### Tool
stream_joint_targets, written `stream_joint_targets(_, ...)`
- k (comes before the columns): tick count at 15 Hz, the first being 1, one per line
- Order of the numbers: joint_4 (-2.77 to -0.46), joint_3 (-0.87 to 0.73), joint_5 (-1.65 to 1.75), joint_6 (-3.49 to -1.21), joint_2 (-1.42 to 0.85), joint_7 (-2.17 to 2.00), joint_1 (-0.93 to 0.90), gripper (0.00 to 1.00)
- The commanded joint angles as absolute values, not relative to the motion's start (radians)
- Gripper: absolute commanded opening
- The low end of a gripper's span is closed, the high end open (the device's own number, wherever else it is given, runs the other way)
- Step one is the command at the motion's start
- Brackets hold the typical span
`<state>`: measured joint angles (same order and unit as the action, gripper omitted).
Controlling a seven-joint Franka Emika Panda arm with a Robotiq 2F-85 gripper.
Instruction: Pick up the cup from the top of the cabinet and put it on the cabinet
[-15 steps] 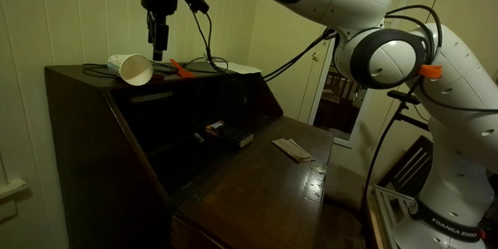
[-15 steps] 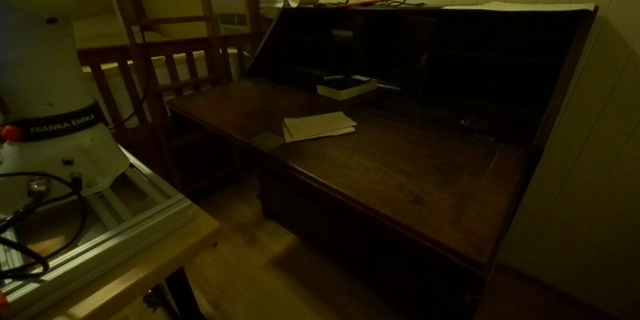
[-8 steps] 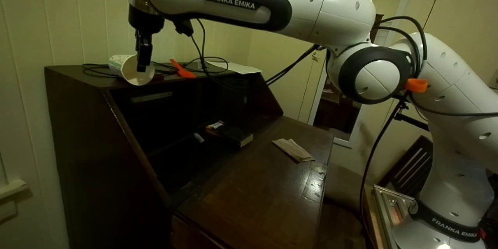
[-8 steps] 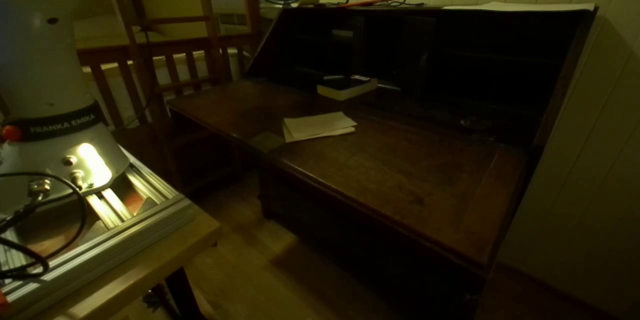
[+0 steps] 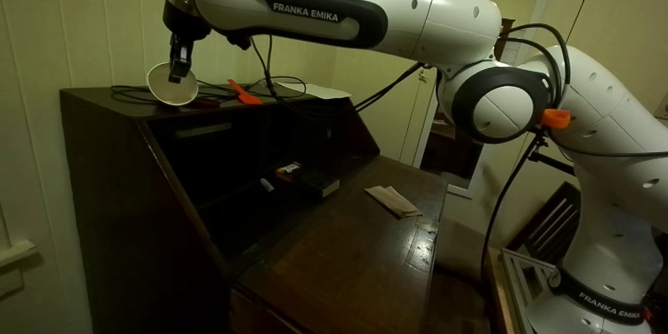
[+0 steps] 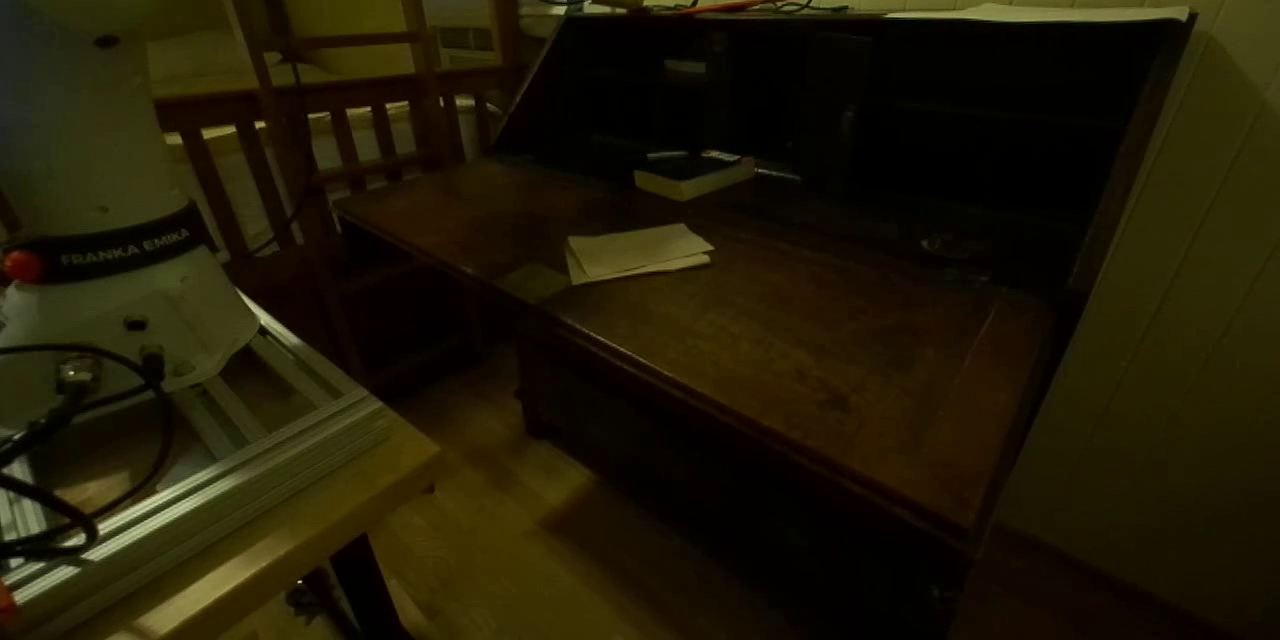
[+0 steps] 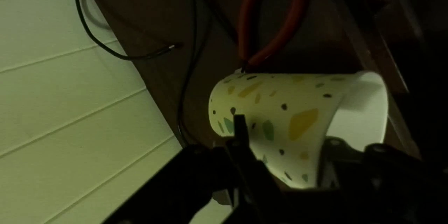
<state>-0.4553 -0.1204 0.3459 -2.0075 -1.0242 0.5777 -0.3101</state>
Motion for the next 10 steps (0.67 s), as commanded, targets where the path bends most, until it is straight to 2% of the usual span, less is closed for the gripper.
stream_joint_targets(1,-0.44,-0.142,0.371,-2.008,-1.032,0.533,-0.32,0.1)
stream_joint_targets(3,-0.45,-0.152,0.378,-2.007,-1.024,0.507,-0.322,0.02)
stream_joint_targets(5,-0.449,-0.171,0.399,-2.002,-1.013,0.481,-0.331,0.0)
stream_joint_targets(7,-0.451,-0.192,0.42,-1.982,-0.973,0.446,-0.344,0.03)
stream_joint_targets(10,-0.468,-0.149,0.364,-1.818,-0.856,0.466,-0.345,0.03)
